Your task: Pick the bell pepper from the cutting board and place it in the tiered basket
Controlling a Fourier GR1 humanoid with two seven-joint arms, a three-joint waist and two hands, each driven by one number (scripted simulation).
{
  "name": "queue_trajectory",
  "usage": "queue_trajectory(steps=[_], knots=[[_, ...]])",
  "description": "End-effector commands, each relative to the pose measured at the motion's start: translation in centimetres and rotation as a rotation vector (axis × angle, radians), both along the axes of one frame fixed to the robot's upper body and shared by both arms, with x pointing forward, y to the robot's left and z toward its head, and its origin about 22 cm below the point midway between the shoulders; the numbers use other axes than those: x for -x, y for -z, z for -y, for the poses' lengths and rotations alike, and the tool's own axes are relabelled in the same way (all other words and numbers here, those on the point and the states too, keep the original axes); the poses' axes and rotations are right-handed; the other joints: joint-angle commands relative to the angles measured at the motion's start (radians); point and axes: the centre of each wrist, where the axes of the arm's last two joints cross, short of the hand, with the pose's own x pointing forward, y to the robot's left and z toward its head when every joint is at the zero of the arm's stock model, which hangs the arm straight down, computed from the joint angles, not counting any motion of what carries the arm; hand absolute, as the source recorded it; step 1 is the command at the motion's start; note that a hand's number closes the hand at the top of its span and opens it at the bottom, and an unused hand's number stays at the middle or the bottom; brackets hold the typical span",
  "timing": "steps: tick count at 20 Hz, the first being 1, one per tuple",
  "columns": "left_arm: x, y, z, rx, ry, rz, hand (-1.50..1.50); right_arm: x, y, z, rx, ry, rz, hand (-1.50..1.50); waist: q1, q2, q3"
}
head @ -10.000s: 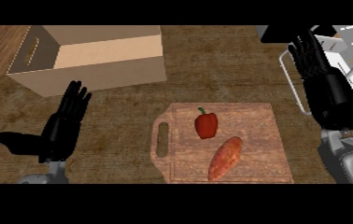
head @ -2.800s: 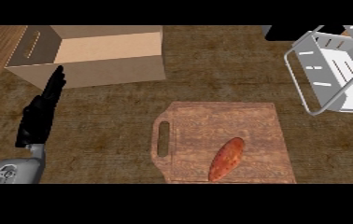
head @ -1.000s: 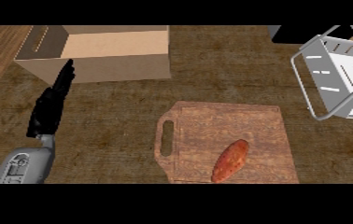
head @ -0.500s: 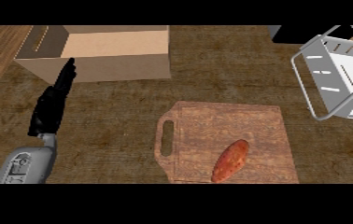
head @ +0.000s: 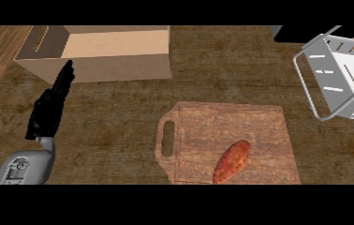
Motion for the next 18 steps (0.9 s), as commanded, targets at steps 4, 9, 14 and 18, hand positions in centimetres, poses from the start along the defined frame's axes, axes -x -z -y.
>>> queue_trajectory(steps=[4,9,14,18], knots=[[0.5,0.0,0.4,0.005,-0.015,0.000,0.00,3.1,-1.9,3.1,-0.081,0.117,0.081,-1.50,-0.004,0.000,0.003],[0.6,0.8,-0.2,0.000,-0.007,0.007,0.00,8.2,-2.7,6.8,-0.209,0.162,-0.014,-1.50,-0.013,0.003,0.004],[0.4,0.5,-0.1,0.009,-0.017,0.008,0.00,14.0,-3.7,9.8,-0.254,0.153,-0.039,-1.50,-0.023,0.003,0.006],[1.0,0.3,-1.4,0.006,-0.036,-0.009,0.00,16.8,-0.5,10.6,-0.283,0.143,-0.009,-1.50,-0.030,0.002,0.009]])
